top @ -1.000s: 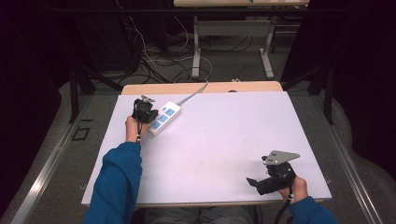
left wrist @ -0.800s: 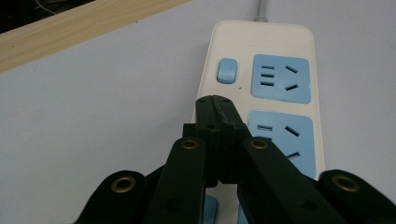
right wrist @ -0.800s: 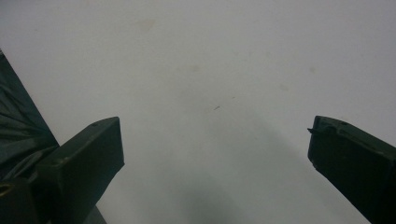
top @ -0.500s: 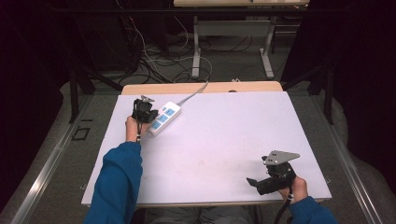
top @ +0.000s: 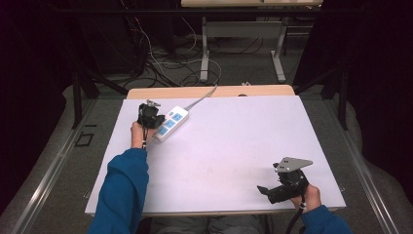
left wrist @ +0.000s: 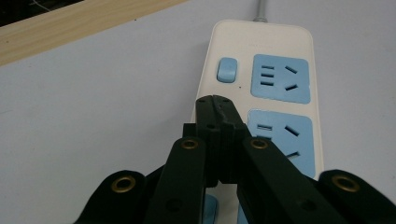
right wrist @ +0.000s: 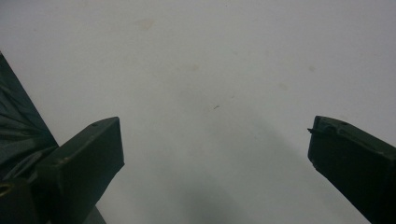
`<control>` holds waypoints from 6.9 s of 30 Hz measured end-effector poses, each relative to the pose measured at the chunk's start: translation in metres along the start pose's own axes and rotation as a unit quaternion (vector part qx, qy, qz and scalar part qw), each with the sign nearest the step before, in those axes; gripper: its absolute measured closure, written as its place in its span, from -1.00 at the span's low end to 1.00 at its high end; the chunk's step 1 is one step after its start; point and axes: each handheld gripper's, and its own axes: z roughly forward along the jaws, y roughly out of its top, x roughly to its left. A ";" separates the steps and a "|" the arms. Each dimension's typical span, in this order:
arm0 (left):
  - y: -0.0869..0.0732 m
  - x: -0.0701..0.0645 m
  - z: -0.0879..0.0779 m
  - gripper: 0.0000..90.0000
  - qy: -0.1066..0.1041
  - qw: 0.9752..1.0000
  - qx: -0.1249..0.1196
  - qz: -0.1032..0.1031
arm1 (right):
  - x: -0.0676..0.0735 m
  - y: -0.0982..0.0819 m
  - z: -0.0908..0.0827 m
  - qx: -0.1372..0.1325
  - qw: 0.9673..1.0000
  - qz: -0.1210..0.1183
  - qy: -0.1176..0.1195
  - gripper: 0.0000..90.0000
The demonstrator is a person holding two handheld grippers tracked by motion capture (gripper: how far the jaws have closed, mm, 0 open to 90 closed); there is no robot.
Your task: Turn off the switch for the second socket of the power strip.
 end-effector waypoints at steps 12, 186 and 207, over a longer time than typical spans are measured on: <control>0.000 0.002 0.000 1.00 -0.006 1.000 0.001 0.001 | 0.000 0.000 0.000 0.000 1.000 0.000 0.001 -0.94; -0.050 -0.070 -0.106 -1.00 -0.041 0.997 -0.014 0.069 | 0.001 0.000 -0.002 0.002 1.000 0.005 -0.001 -0.94; -0.098 -0.081 -0.149 -1.00 -0.053 0.995 -0.019 0.082 | 0.000 0.001 -0.002 0.002 1.000 -0.004 0.000 -0.94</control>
